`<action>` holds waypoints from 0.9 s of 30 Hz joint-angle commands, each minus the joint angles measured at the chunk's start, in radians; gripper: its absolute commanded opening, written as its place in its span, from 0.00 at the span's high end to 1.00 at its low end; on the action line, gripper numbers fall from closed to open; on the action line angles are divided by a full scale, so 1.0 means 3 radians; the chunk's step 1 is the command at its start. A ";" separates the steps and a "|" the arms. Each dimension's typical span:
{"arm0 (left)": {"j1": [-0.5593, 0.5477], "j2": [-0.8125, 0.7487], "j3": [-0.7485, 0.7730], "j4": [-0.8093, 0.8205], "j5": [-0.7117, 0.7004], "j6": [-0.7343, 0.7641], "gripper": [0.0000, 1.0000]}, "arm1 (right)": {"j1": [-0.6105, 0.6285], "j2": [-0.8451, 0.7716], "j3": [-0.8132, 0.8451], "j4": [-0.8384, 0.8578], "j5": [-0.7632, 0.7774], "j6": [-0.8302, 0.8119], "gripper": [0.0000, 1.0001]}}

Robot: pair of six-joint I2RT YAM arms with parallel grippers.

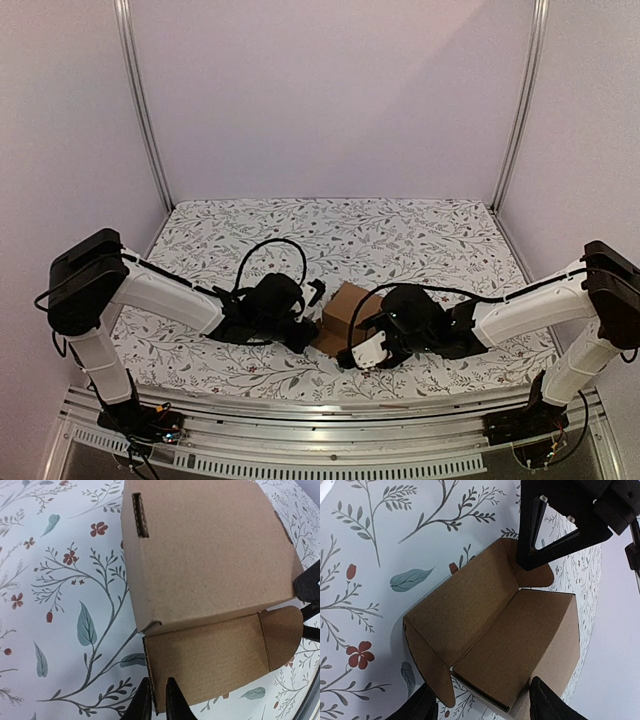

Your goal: Fold the paper box

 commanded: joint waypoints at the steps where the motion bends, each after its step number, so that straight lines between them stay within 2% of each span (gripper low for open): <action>1: -0.0024 -0.0029 0.0013 0.0021 -0.0007 0.0098 0.90 | 0.0021 0.0054 0.0080 -0.0014 0.0034 0.0027 0.40; 8: -0.0038 0.0009 0.0048 0.0029 -0.0066 0.0113 0.91 | 0.0025 0.0053 0.0110 -0.0069 0.0043 0.0045 0.46; 18: -0.0055 0.0071 0.0192 -0.0073 -0.0177 0.0233 0.91 | 0.0063 0.0082 0.0153 -0.0146 0.0056 -0.0011 0.48; 27: -0.0057 0.0113 0.0226 -0.0093 -0.0187 0.0274 0.92 | 0.0066 0.0104 0.0172 -0.0173 0.0064 -0.0011 0.57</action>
